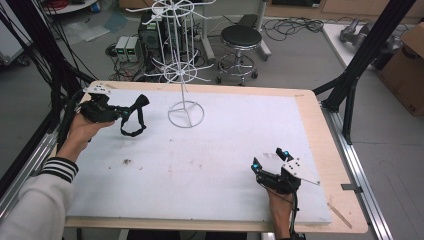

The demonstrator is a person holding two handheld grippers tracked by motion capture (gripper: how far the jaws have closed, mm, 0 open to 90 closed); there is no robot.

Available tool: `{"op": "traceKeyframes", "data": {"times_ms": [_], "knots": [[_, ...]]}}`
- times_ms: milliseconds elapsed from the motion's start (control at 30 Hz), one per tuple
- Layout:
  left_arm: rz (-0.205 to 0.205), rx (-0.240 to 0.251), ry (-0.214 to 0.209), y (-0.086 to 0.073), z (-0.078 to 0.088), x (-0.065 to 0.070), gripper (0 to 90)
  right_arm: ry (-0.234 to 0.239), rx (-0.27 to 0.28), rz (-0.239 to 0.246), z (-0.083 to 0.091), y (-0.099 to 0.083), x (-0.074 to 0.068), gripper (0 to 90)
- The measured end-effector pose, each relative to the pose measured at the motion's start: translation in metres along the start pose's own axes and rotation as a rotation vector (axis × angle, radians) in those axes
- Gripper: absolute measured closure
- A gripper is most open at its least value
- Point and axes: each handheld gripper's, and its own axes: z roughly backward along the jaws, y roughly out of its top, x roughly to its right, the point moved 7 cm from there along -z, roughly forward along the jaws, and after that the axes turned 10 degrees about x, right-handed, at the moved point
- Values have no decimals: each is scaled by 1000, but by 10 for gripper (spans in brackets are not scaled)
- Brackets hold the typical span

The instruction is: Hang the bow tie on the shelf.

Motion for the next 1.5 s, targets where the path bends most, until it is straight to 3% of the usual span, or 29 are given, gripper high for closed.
{"op": "traceKeyframes", "data": {"times_ms": [233,433,600,667,900,1233,1500], "knots": [[8,91,-50,14,10,13,797,-1,3,2,0,0,0,89],[1,137,-80,25,17,27,797,0,1,7,0,0,0,89],[-22,176,-105,45,24,40,797,0,2,8,0,0,0,89],[-43,183,-106,54,25,45,797,0,2,9,0,0,0,89],[-53,218,-104,72,26,51,796,0,2,12,0,0,0,89],[-71,230,-101,86,21,57,796,1,1,8,0,0,-1,89],[-89,230,-92,95,8,62,796,1,2,11,0,0,0,89]]}}
